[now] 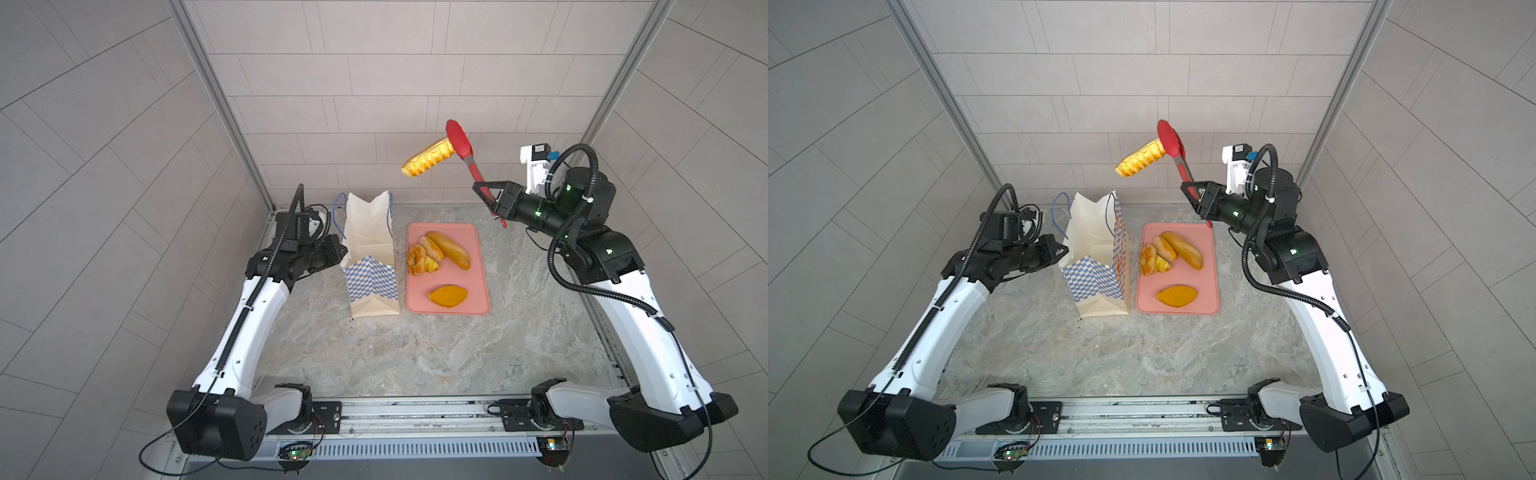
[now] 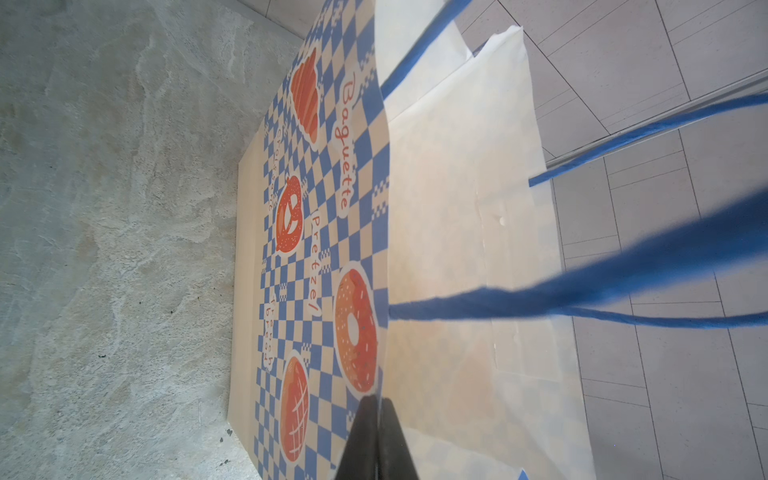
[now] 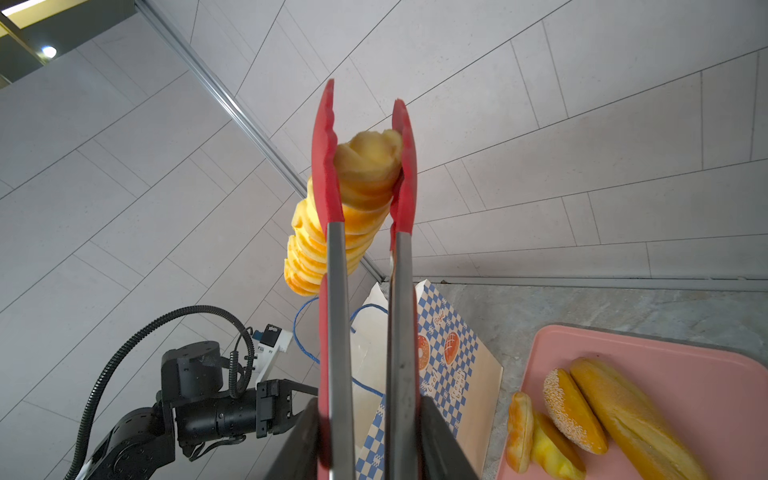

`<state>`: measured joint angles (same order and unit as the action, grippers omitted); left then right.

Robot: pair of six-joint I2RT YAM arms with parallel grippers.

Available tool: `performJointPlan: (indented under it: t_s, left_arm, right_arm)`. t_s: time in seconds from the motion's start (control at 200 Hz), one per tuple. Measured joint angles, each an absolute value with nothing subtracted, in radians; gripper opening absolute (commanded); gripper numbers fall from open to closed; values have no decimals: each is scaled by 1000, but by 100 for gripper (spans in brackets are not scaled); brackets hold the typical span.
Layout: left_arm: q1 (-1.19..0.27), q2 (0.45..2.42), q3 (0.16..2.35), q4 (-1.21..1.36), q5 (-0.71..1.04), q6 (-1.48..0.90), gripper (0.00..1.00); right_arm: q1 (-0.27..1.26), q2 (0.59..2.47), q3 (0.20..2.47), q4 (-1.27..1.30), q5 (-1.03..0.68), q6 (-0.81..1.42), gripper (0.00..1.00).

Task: Place the fake bread into the paper bag
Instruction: 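Raise the striped bread in the tongs and swing it toward the bag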

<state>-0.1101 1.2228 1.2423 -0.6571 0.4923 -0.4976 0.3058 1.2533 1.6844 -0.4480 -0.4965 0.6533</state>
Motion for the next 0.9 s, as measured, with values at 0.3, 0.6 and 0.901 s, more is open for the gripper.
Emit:
performJointPlan:
  t_s: [0.3,0.6,0.901]
  left_arm:
    - [-110,1223,1242,-657,492,-498,0]
    - [-110,1223,1242,-657,492,-498,0]
    - [-110,1223,1242,-657,488,-498,0]
  right_arm:
    - [444,1331,1815,-561,-390,516,34]
    - [546,1415,1953,-675,-287,378,34]
    - [673,1508,2084,-780,-177,246,34]
